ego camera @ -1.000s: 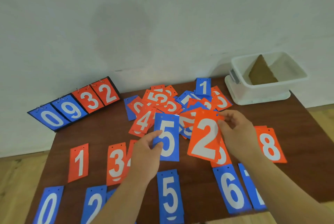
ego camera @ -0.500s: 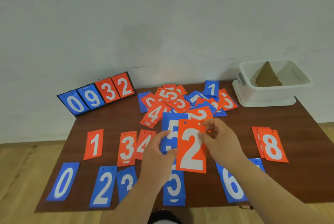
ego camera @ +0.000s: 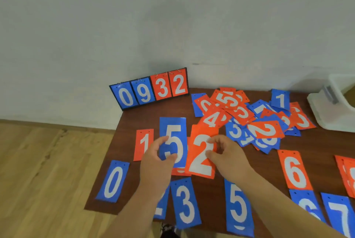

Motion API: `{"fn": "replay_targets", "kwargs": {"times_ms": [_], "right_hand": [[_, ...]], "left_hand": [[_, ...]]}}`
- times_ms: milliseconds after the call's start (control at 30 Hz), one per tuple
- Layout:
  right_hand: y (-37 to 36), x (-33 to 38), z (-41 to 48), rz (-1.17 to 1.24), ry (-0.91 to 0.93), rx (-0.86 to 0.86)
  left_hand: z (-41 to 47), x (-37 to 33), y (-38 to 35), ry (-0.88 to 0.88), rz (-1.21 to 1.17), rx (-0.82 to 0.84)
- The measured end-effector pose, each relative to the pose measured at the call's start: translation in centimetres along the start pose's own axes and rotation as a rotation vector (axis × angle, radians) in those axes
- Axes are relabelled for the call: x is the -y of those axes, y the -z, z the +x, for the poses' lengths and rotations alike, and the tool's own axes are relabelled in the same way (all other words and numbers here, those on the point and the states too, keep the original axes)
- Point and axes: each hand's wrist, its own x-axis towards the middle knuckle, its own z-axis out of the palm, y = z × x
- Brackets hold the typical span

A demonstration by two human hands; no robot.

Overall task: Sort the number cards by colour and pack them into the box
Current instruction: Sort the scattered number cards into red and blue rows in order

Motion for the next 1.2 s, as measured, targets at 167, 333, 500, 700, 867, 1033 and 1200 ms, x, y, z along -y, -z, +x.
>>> {"fn": "replay_targets", "kwargs": {"times_ms": [167, 333, 500, 700, 867, 1033, 1200], "right_hand": [[-9.1, 2.8, 5.1, -0.120, -0.041, 0.078], [-15.7, 3.2, 9.4, -0.289, -0.094, 0.144], [-18.6, 2.4, 10.9, -0.496, -0.094, 0.152], [-19.7, 1.9, 11.0, -0.443, -0.184, 0.083], [-19.2, 2.9, 10.4, -0.446, -0.198, 0.026], [-16.2, 5.0, 8.0, -0.032, -0.230, -0.019], [-12.2, 4.3, 4.4, 0.204, -0.218, 0.051]], "left_hand": [[4.9, 4.3, 9.6, 0.096, 0.041, -0.135], [7.2, 6.7, 15.3, 0.162, 0.031, -0.142], [8.7, 8.8, 17.0, 0.213, 0.082, -0.108], [10.0, 9.8, 16.8, 0.244, 0.108, -0.015], [11.0, 9.4, 15.9, 0.222, 0.144, 0.038], [11.3, 8.9, 13.0, 0.205, 0.105, 0.105], [9.7, 7.5, 7.7, 0.124, 0.191, 0.272]]}}
